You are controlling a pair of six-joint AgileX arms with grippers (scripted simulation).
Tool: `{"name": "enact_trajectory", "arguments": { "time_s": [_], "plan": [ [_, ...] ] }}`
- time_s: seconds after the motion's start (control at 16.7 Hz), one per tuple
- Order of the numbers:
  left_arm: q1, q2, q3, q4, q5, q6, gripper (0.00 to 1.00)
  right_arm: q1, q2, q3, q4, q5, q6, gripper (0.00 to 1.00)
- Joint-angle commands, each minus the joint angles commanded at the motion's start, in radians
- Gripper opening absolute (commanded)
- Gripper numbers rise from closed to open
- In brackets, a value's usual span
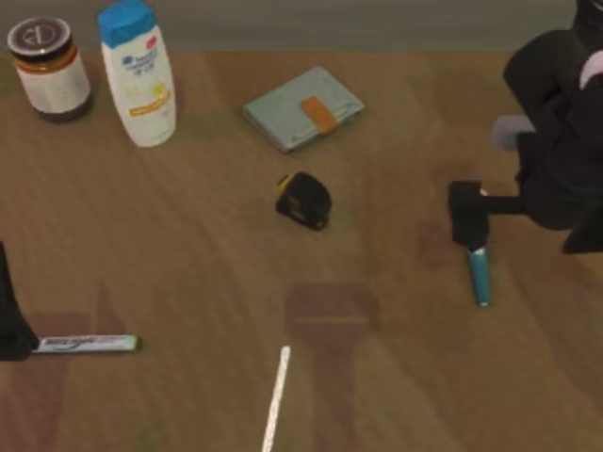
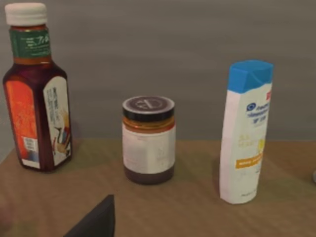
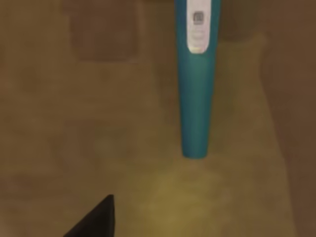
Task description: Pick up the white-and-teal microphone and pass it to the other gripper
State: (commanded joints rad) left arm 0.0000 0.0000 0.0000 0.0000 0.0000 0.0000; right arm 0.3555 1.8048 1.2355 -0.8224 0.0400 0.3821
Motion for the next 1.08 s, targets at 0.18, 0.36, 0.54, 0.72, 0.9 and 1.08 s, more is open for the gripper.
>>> {"name": "enact_trajectory", "arguments": {
  "time_s": [0.18,0.36,0.54,0.72,0.9,1.08],
  "plan": [
    [0.000,0.000,0.000,0.000,0.000,0.000,1.00,0.028,0.119,0.103,-0.055,0.001,0.030,1.00],
    [0.000,0.000,0.000,0.000,0.000,0.000,1.00,0.037,0.158,0.138,-0.071,0.002,0.039,1.00],
    [0.000,0.000,0.000,0.000,0.000,0.000,1.00,0.037,0.158,0.138,-0.071,0.002,0.039,1.00],
    [0.000,0.000,0.000,0.000,0.000,0.000,1.00,0.032,0.168,0.128,-0.053,0.001,0.037,1.00],
    [0.000,0.000,0.000,0.000,0.000,0.000,1.00,0.032,0.231,0.096,0.042,0.002,0.035,1.00],
    [0.000,0.000,0.000,0.000,0.000,0.000,1.00,0.029,0.313,0.053,0.176,0.002,0.034,1.00]
  ]
}}
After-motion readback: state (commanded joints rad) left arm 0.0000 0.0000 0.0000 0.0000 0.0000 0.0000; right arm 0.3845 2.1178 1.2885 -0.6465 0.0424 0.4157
